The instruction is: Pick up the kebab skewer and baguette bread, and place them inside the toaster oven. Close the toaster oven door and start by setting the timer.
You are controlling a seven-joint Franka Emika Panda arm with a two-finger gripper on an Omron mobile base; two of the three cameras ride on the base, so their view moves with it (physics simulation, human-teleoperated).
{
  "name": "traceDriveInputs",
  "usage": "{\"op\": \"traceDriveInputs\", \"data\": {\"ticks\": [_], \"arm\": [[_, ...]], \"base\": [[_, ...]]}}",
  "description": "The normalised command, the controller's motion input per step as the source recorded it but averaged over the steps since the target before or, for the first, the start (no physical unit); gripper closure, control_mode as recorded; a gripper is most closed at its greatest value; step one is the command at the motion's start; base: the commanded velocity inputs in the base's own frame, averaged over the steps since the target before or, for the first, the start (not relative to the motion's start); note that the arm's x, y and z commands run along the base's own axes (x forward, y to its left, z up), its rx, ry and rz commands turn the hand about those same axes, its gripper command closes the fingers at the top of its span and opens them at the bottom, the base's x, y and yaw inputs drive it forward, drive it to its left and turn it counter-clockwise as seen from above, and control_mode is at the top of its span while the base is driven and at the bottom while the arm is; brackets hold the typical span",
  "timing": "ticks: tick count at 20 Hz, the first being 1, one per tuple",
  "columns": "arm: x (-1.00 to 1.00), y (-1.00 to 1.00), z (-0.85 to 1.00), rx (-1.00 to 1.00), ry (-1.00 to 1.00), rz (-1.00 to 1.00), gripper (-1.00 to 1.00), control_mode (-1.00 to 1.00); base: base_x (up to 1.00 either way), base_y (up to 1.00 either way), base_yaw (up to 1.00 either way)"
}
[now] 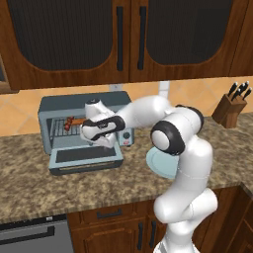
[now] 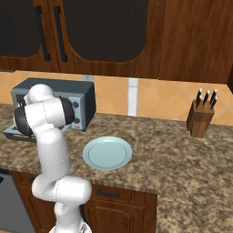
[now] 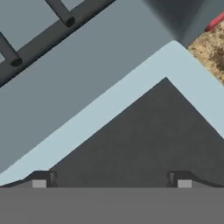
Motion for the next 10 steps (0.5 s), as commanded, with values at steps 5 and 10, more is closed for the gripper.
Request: {"op": "traceDriveInputs", "data": {"ticks": [5,10], "arm": [[0.28,0.00,0.00,0.00,0.00,-0.27,-1.00,-1.00],[-0.29,0.09,0.00,0.00,0.00,-0.15,-1.00,-1.00]], "base": [[0.00,0.00,0.00],[0.00,0.00,0.00]]}}
